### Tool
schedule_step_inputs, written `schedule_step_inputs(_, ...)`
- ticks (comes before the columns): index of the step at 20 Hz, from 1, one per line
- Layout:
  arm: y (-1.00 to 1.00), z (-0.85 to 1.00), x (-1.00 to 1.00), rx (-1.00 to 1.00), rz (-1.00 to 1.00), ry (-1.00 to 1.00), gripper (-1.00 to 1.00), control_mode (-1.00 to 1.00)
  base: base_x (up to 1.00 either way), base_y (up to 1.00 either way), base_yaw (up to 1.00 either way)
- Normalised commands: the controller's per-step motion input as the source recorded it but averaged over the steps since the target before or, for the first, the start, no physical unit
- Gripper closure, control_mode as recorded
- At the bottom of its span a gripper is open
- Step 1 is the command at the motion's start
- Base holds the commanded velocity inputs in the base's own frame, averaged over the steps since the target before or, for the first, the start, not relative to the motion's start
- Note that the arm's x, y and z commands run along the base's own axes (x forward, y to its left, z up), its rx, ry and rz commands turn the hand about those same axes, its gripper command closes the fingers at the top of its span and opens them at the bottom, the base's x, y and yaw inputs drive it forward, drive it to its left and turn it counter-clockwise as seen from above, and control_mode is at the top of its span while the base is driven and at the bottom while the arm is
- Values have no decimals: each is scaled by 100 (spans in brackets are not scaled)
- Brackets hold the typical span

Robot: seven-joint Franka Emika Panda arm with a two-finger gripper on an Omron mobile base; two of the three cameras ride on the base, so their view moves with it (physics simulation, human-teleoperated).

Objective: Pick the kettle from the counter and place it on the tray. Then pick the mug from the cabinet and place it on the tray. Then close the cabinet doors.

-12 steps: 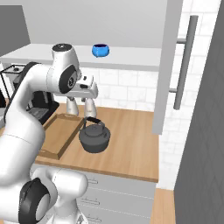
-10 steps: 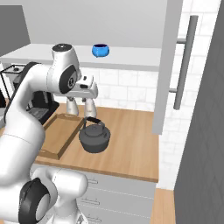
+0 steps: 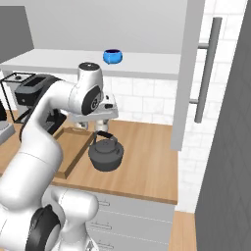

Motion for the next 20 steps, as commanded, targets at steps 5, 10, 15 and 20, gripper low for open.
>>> schedule_step_inputs(5,0,-43,6,-2,0,0,-100,-100,0,0,0)
schedule_step_inputs(10,0,-67,20,0,0,-1,-100,-100,0,0,0)
schedule_step_inputs(15,0,-23,40,0,0,0,-100,-100,0,0,0)
schedule_step_inputs(20,-7,-1,39,0,0,1,-100,-100,0,0,0)
